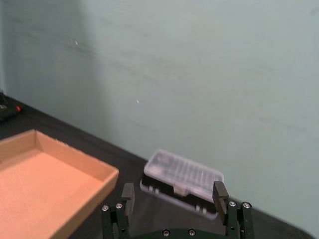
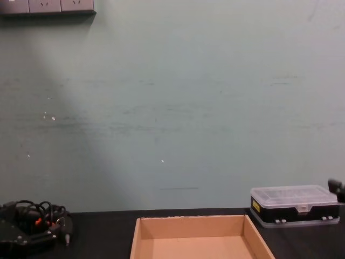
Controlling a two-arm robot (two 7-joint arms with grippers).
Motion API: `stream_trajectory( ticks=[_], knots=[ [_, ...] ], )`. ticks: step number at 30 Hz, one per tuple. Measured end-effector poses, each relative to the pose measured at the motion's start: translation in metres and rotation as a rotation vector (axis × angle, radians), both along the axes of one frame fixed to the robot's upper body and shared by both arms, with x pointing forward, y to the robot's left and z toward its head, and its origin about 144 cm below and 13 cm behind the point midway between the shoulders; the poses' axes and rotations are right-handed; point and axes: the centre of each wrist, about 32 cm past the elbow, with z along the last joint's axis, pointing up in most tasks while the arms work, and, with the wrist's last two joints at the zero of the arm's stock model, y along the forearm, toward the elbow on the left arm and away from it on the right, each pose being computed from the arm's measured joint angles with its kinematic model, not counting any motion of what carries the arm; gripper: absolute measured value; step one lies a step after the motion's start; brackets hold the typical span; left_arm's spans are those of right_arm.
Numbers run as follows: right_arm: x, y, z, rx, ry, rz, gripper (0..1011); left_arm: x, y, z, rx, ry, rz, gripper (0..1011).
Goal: Use one hand to pick up the angle iron from the table and place it into the box.
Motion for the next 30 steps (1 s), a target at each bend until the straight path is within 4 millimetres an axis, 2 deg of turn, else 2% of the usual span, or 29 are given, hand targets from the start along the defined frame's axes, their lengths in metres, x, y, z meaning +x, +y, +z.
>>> stream_trajectory(
  ticks=[7,8,17,24,30],
  knots=[
    [0.001,-0.007,0.038,0.028,-0.028,0.081,1003,0.000,0.000,0.000,0.000,0.000,0.000,1000],
    [0.001,-0.007,0.038,0.028,-0.028,0.081,1003,0.000,0.000,0.000,0.000,0.000,0.000,1000],
    [0.002,-0.009,0.082,0.085,0.048,0.273,1003,0.000,0.000,0.000,0.000,0.000,0.000,1000],
    [0.007,-0.010,0.105,0.026,0.155,0.476,1003,0.000,0.000,0.000,0.000,0.000,0.000,1000],
    [0.013,-0.008,0.113,-0.048,0.245,0.614,1003,0.000,0.000,0.000,0.000,0.000,0.000,1000]
  ],
)
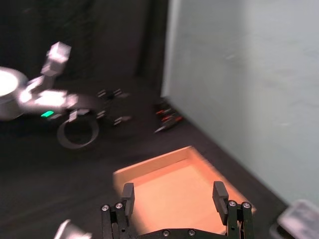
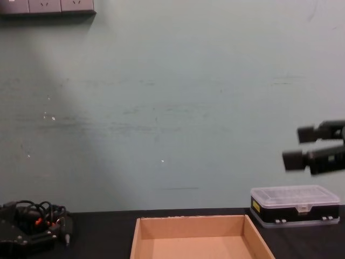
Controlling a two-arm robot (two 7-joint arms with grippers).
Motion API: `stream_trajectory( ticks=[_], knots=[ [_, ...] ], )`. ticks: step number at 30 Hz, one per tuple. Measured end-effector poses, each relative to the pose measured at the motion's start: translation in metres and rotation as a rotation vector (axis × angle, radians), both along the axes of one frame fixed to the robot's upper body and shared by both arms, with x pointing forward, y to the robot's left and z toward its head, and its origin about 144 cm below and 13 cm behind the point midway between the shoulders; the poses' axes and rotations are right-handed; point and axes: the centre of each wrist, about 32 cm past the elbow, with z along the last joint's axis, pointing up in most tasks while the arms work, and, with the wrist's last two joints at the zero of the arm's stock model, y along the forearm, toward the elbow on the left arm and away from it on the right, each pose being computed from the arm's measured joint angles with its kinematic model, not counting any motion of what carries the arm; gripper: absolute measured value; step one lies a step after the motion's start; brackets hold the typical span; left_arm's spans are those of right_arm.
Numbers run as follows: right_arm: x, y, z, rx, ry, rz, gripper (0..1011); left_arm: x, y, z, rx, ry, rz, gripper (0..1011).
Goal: Use one hand to pick up the angle iron from the table and place it into the box.
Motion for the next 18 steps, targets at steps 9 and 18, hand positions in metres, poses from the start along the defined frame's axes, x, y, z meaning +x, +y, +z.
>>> stream_trajectory(
  ticks=[9,18],
  knots=[
    [0.010,0.008,-0.003,-0.116,0.120,0.163,1003,0.000,0.000,0.000,0.000,0.000,0.000,1000],
    [0.015,0.018,-0.016,-0.207,0.215,0.278,1003,0.000,0.000,0.000,0.000,0.000,0.000,1000]
  ],
)
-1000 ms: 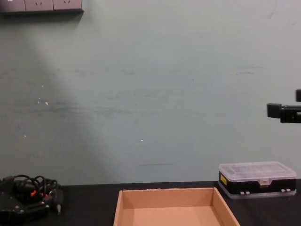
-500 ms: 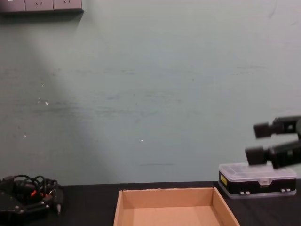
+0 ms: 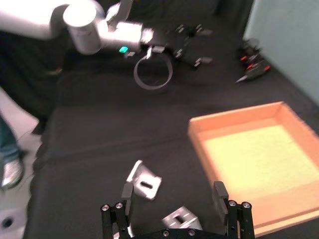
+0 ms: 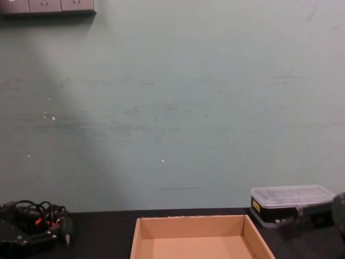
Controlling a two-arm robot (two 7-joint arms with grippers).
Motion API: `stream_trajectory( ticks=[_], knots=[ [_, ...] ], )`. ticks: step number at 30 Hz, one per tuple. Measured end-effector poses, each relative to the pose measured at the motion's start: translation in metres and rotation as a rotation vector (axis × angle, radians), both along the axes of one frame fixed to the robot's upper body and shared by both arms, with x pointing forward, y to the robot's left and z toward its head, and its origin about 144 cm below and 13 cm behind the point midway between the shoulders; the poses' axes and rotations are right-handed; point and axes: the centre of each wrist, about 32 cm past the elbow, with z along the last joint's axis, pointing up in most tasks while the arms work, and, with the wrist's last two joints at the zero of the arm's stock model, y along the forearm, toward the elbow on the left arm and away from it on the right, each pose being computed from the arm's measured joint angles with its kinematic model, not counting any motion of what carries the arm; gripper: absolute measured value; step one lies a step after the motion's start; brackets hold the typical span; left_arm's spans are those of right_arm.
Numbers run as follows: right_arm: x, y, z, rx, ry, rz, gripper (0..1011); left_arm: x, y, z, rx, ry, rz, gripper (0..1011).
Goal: Use one hand to pick up the angle iron from the table and place it into the box.
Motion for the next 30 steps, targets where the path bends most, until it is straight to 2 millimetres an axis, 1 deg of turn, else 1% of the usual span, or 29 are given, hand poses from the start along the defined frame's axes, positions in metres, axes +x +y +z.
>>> stream_trajectory(
  ticks=[7,16,30],
  knots=[
    [0.001,0.007,-0.007,-0.074,0.048,0.070,1003,0.000,0.000,0.000,0.000,0.000,0.000,1000],
    [-0.001,0.016,-0.014,-0.121,0.095,0.145,1003,0.000,0.000,0.000,0.000,0.000,0.000,1000],
    [-0.002,0.018,-0.014,-0.203,0.101,0.200,1003,0.000,0.000,0.000,0.000,0.000,0.000,1000]
  ],
)
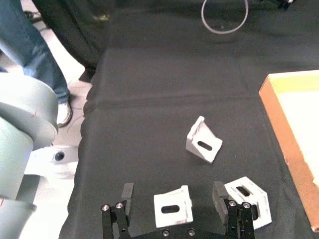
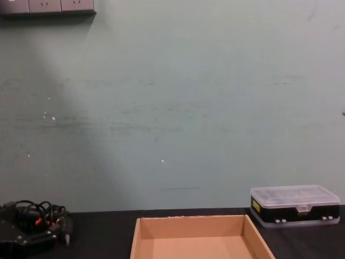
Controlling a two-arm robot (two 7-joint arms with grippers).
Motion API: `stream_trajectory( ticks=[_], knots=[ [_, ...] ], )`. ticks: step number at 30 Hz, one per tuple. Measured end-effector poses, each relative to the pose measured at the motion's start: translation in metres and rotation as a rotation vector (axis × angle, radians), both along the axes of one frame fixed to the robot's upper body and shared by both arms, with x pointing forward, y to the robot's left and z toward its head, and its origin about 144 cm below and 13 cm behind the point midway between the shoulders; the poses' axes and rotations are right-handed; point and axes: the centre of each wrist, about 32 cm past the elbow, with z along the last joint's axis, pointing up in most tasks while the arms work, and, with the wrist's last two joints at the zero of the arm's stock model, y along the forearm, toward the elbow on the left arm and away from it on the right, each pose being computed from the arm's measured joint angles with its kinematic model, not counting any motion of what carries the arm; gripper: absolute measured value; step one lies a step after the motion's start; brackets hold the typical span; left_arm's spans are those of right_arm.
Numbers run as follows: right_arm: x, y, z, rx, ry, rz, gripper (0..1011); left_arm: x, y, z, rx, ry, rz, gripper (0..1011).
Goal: Use one hand to pick up the angle iron from the table and place it into the box.
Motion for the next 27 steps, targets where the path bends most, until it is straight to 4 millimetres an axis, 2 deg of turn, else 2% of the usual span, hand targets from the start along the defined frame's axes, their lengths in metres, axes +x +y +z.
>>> stream_trajectory(
  ticks=[27],
  knots=[
    [0.003,0.009,-0.018,-0.032,-0.001,0.001,1003,0.000,0.000,0.000,0.000,0.000,0.000,1000]
  ],
)
